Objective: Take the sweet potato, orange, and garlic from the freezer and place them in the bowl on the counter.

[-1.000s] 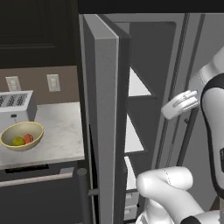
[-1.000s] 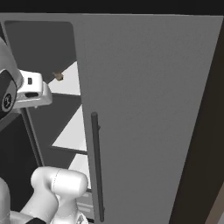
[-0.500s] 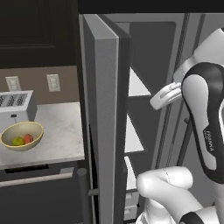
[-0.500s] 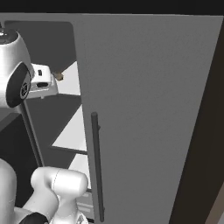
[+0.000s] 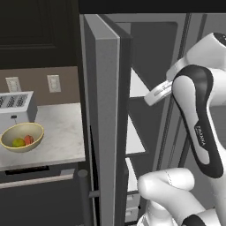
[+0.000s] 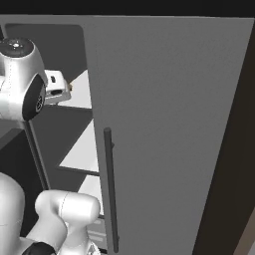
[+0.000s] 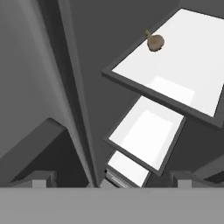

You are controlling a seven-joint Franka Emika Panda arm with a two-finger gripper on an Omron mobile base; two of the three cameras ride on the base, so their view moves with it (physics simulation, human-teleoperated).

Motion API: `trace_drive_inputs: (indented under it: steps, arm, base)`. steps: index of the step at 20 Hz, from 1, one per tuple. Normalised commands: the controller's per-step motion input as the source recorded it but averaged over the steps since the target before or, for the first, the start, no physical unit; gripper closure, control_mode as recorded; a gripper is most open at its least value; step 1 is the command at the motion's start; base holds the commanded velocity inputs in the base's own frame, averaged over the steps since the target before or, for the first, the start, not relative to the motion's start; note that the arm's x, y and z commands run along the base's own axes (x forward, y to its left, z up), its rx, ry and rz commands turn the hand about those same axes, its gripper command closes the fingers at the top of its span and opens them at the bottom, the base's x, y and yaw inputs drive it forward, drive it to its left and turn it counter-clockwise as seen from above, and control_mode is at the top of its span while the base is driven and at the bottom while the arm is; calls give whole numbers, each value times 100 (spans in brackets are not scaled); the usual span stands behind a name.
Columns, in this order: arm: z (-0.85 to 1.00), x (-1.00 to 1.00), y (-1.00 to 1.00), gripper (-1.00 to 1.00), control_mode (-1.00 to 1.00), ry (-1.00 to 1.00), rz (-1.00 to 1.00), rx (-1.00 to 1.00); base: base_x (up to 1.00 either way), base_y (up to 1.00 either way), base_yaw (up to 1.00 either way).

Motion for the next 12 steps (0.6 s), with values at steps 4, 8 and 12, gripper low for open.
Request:
trace_drive_inputs:
  steps: [4,8,12]
  arm:
    - [0,48,20,-100,-100,-2,0,1]
    - [0,33,18,-100,-100,1,0,0]
    - [-1,33,17,-100,-100,0,0,0]
  base:
    - [0,0,0]
    - [0,0,0]
    - [0,0,0]
